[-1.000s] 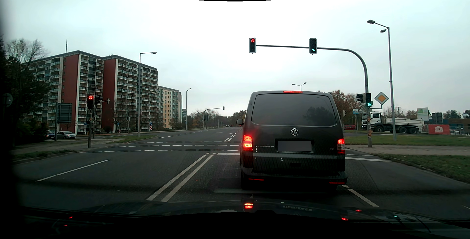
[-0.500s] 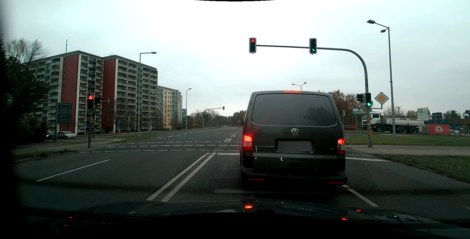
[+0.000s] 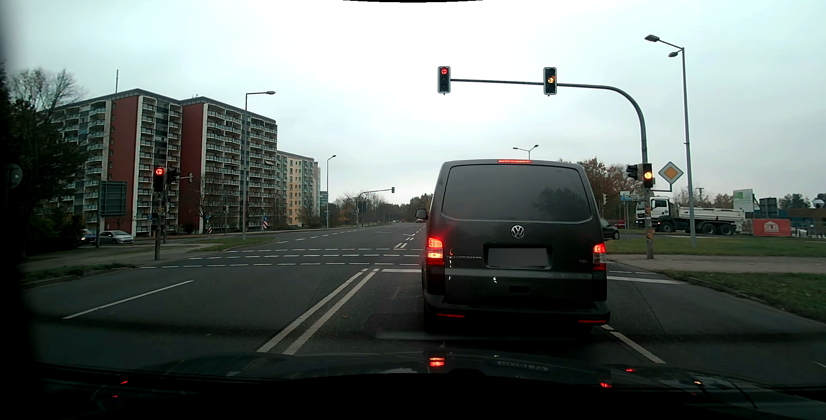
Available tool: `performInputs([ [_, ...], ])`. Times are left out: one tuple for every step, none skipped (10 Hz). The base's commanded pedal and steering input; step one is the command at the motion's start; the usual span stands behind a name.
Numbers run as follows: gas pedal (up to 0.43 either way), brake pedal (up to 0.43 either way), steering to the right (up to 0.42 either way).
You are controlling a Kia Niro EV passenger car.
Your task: Follow the waypoints while adhering to traffic rules and regulations
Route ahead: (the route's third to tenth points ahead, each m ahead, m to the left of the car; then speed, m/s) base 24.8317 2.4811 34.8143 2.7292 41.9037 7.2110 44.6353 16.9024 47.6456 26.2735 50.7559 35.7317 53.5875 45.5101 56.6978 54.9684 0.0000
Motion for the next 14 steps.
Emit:
performInputs([
  [0.000, 0.378, -0.006],
  [0.000, 0.378, -0.006],
  [0.000, 0.378, -0.006],
  [0.000, 0.372, -0.006],
  [0.000, 0.378, -0.006],
  [0.000, 0.372, -0.006],
  [0.000, 0.378, -0.006],
  [0.000, 0.378, -0.006],
  [0.000, 0.378, -0.006],
  [0.000, 0.378, -0.006],
  [0.000, 0.378, -0.006],
  [0.000, 0.378, -0.006],
  [0.000, 0.378, -0.006],
  [0.000, 0.372, -0.006],
])
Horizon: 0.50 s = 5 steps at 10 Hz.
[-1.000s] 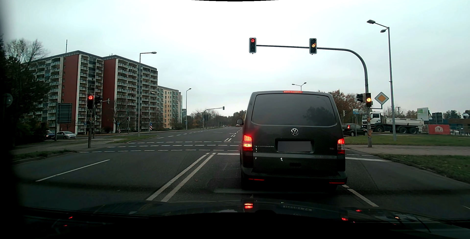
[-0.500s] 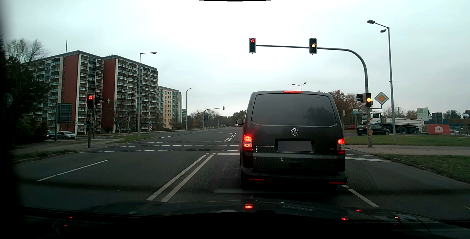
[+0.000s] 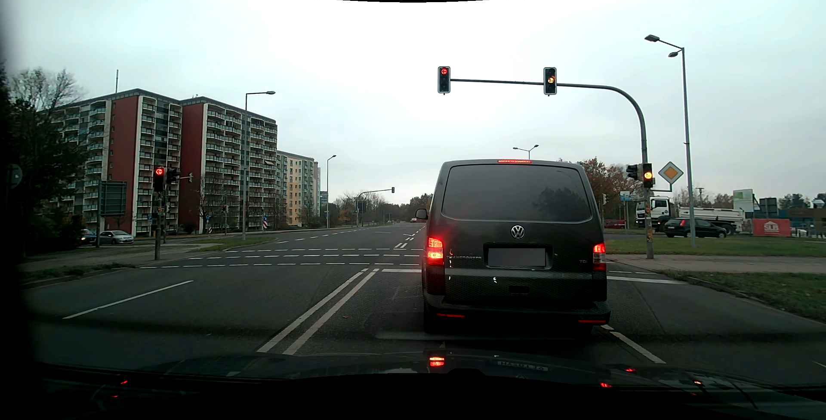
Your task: Follow the waypoints while adhering to traffic rules and regulations
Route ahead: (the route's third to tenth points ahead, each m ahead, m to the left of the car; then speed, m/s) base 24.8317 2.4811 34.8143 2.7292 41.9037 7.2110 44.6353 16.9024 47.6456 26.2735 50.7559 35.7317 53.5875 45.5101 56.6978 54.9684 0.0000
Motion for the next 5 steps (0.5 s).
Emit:
performInputs([
  [0.000, 0.378, -0.006],
  [0.000, 0.372, -0.006],
  [0.000, 0.378, -0.006],
  [0.000, 0.372, -0.006],
  [0.000, 0.378, -0.006],
])
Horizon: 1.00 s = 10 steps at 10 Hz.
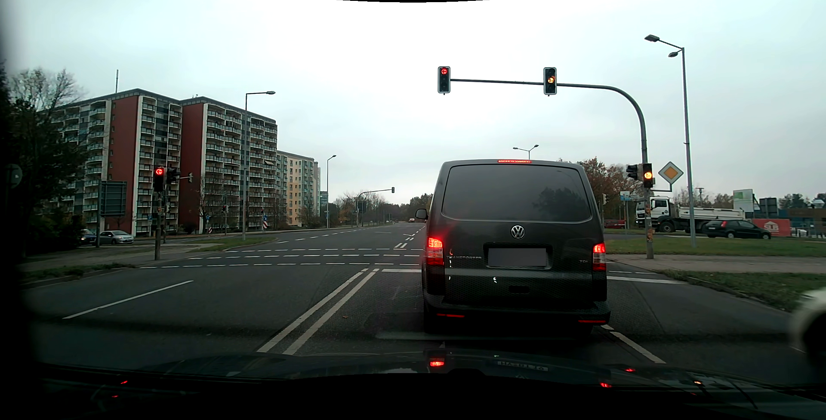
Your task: Follow the waypoints while adhering to traffic rules and regulations
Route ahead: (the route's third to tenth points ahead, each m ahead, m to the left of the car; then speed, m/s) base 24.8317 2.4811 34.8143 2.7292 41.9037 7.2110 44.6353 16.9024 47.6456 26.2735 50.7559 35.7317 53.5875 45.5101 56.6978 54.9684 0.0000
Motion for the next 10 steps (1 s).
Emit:
performInputs([
  [0.000, 0.378, -0.006],
  [0.000, 0.378, -0.006],
  [0.000, 0.378, -0.006],
  [0.000, 0.378, -0.006],
  [0.000, 0.378, -0.006],
  [0.000, 0.372, -0.006],
  [0.000, 0.378, -0.006],
  [0.000, 0.378, -0.006],
  [0.000, 0.378, -0.006],
  [0.000, 0.372, -0.006],
])
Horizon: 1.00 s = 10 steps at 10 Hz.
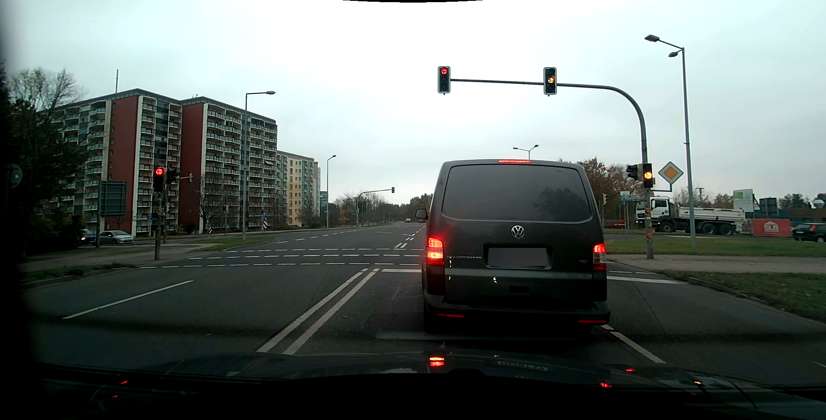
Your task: Follow the waypoints while adhering to traffic rules and regulations
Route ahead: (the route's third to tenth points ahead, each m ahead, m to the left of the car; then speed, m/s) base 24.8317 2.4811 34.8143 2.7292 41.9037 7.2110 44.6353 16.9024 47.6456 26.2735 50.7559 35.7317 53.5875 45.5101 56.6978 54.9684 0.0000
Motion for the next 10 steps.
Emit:
performInputs([
  [0.000, 0.378, -0.006],
  [0.000, 0.378, -0.006],
  [0.000, 0.378, -0.006],
  [0.000, 0.378, -0.006],
  [0.000, 0.378, -0.006],
  [0.000, 0.378, -0.006],
  [0.000, 0.378, -0.006],
  [0.000, 0.378, -0.006],
  [0.000, 0.378, -0.006],
  [0.000, 0.378, -0.006],
])
